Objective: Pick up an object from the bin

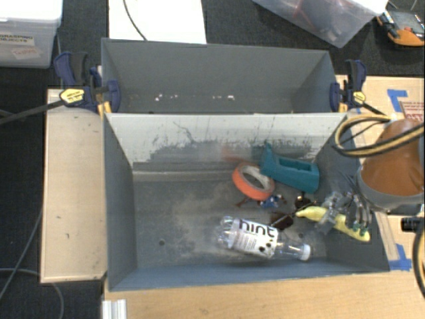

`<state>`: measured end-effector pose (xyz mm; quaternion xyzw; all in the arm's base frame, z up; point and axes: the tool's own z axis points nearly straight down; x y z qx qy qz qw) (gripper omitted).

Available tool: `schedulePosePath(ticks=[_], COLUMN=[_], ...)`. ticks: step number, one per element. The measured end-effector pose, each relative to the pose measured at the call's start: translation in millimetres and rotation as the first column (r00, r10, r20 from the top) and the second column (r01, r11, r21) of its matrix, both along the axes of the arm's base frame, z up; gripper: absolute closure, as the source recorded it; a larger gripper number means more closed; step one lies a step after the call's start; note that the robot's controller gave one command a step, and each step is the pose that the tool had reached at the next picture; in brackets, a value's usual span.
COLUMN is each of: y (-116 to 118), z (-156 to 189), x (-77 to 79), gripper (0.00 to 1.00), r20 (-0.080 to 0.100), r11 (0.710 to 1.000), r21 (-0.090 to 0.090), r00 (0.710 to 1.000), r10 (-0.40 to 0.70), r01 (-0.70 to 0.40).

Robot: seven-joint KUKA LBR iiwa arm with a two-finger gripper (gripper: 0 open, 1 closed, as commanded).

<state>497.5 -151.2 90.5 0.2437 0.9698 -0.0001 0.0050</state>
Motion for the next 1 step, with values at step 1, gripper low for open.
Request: schedulePosePath(ticks=[1], y=[0.1], z=[18.4], x=[-0.1], gripper=[1.00], r20=[0.000], r11=[1.000], r21=[0.000], r00=[1.000], r10=[0.002], r01=[-0.002])
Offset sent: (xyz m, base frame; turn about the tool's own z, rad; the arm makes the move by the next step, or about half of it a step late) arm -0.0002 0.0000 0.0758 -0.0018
